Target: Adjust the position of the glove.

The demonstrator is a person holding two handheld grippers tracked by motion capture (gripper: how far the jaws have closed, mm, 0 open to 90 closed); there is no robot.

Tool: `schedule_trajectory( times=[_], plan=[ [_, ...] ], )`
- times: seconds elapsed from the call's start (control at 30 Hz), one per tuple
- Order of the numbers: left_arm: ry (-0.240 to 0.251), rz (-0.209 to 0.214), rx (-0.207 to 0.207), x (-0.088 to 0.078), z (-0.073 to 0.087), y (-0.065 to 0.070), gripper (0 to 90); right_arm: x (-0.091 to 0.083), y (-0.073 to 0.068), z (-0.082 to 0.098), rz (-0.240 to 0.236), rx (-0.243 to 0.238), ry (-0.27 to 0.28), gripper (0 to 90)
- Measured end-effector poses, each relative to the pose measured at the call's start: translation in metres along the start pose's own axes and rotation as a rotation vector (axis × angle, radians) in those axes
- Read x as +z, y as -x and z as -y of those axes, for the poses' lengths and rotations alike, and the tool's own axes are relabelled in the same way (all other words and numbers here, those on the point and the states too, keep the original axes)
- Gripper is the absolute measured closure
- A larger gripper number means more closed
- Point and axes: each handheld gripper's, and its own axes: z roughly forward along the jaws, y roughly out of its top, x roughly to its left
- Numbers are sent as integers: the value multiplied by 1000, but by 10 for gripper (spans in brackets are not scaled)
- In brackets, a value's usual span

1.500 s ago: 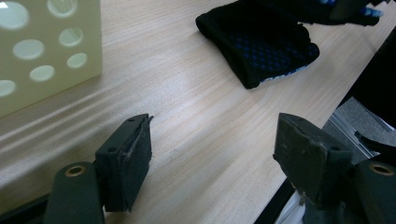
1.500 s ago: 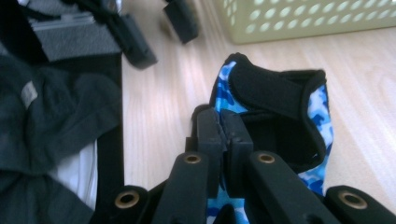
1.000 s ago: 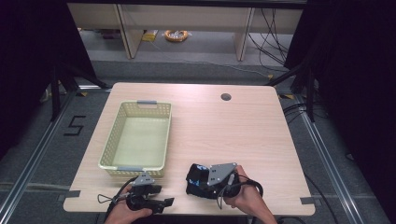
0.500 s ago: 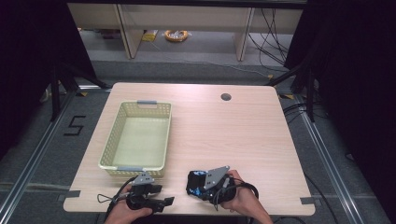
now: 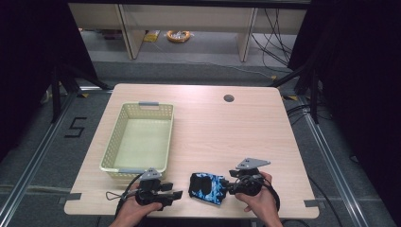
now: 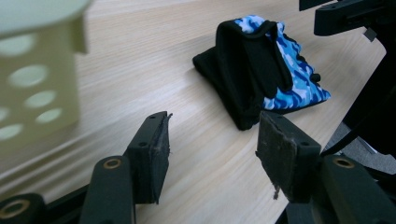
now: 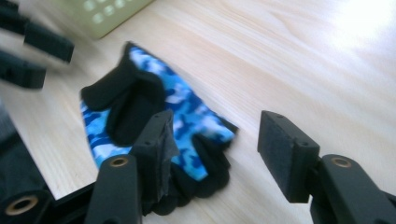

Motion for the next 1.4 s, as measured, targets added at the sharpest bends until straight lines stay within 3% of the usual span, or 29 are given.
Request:
schedule_trajectory(
  times=[0.17,0.23,0.3,0.33,0.4,0.43,0.47,0.5,0.63,0.73,0.8,0.97,1.03,1.07,1.13,1.17,1.23,1.4],
  plan=[
    [-7,-8,-14,13,-7,2,456,9,-2,4,-18,42,-22,402],
    [-9,-6,-28,17,-9,2,457,14,-2,6,-8,44,-54,394],
    [-15,6,-32,21,-11,3,459,19,-1,10,-21,86,-139,382],
    [-15,6,-32,21,-11,3,459,19,-1,10,-21,86,-139,382],
    [-13,5,-26,26,-12,7,459,23,-2,12,-47,48,-121,388],
    [-24,-6,-24,29,-14,9,466,26,-5,13,-28,14,-104,421],
    [-24,-6,-24,29,-14,9,472,26,-5,13,-28,14,-104,421],
    [-33,14,-33,31,-16,6,473,26,-5,12,-10,-49,-118,444],
    [-27,35,-72,31,-21,2,485,27,-7,12,-6,-75,-119,456],
    [-13,34,-78,30,-24,1,502,26,-6,12,-13,-83,-120,462],
    [-12,17,-49,29,-27,1,508,26,-5,12,-19,-73,-121,463],
    [-34,-4,-50,35,-24,-1,534,26,-6,12,-19,-81,-121,463],
    [-45,8,-48,38,-22,0,535,26,-6,12,-25,-81,-121,461],
    [-52,20,-63,41,-20,2,535,29,-6,13,-17,-103,-96,461],
    [-62,31,-65,43,-20,2,536,27,-7,12,-27,-86,-115,460],
    [-71,53,-107,46,-20,5,557,29,-10,13,-25,-94,-109,461],
    [-74,74,-101,47,-20,5,576,28,-11,12,-17,-110,-128,465],
    [-63,85,-97,51,-17,9,664,28,-10,13,-9,-110,-109,509]
  ],
)
